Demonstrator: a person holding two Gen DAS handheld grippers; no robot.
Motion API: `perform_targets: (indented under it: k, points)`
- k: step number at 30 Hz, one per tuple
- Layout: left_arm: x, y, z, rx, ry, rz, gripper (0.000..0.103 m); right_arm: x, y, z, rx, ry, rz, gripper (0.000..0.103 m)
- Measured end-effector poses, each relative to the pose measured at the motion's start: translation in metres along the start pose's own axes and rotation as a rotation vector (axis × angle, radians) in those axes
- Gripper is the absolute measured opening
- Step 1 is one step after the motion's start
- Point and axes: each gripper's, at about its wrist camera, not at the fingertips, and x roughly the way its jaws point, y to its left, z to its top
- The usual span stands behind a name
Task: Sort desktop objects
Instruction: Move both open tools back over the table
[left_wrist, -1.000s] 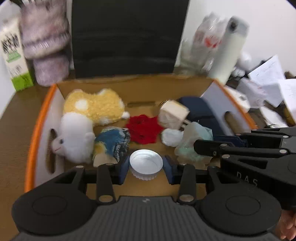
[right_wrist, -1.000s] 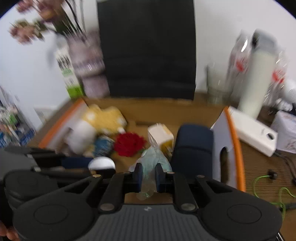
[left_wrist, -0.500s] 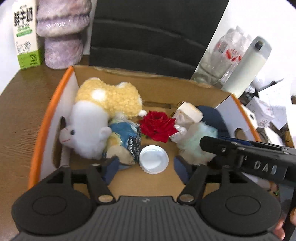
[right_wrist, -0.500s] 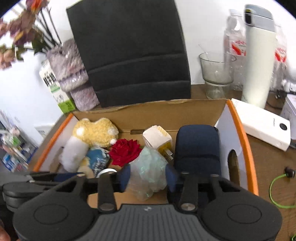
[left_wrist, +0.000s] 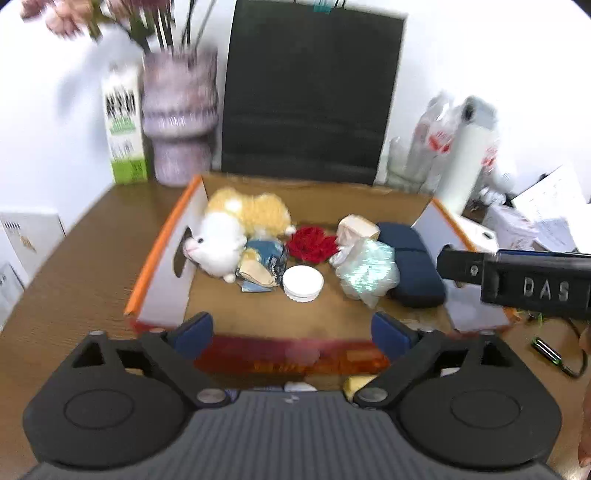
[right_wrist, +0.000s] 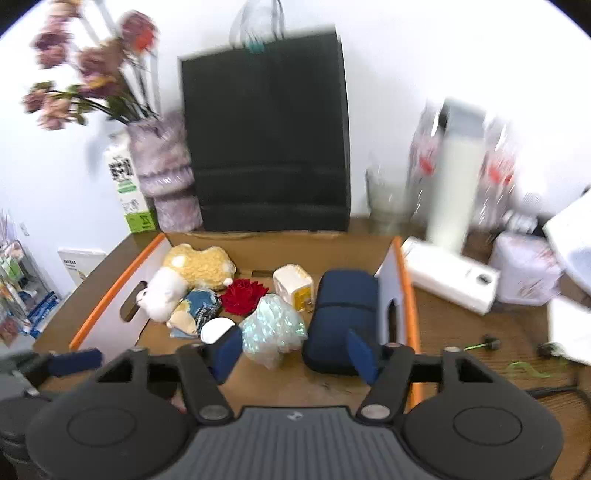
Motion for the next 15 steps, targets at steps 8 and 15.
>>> perform_targets:
  k: [8, 15]
  points:
    - [-0.091, -0.01, -0.055, 0.052, -0.167, -0.033, 0.101, -0.096, 0.011, -0.064, -0.002, -0.176, -0.005, 0.079]
    - [-0.133, -0.005, -0.135, 0.113, -0.23, -0.061, 0.103, -0.142, 0.022, -0.147, 0.024, -0.199, 0.044, 0.084]
